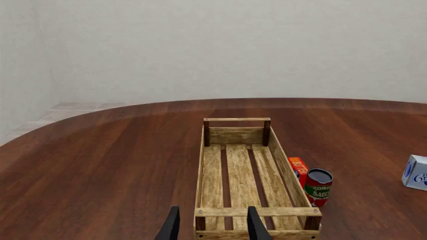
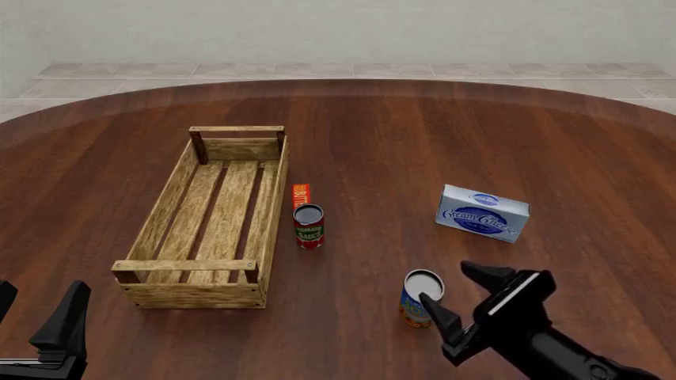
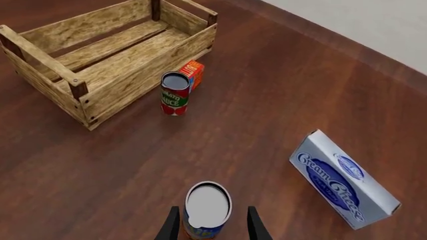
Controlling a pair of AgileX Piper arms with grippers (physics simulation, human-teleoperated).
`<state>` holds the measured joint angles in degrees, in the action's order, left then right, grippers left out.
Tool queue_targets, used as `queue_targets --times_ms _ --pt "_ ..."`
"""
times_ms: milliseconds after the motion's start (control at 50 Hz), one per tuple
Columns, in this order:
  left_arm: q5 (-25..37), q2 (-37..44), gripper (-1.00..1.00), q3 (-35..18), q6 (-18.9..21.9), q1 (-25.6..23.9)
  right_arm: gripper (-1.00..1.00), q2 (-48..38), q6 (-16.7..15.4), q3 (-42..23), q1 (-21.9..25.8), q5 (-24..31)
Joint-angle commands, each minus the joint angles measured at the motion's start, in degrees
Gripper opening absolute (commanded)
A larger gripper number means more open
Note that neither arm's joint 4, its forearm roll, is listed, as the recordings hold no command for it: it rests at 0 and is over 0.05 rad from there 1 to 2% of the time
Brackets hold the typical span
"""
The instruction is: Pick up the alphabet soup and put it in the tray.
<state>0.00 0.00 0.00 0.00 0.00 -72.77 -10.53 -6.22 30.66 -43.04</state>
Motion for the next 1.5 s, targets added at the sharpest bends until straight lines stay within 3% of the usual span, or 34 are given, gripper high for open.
queue_targets --times_ms 20,760,1500 --pt "0.00 0.00 1.00 0.00 0.00 0.00 1.00 -2.67 -0.02 0.05 0.21 -2.42" --pt "0.00 0.00 1.00 0.00 0.00 0.00 1.00 -12.53 -0.24 0.09 -0.39 -10.60" --pt "0.00 0.00 1.00 0.00 0.00 0.00 1.00 -17.51 -1.43 -1.71 -0.09 -13.14"
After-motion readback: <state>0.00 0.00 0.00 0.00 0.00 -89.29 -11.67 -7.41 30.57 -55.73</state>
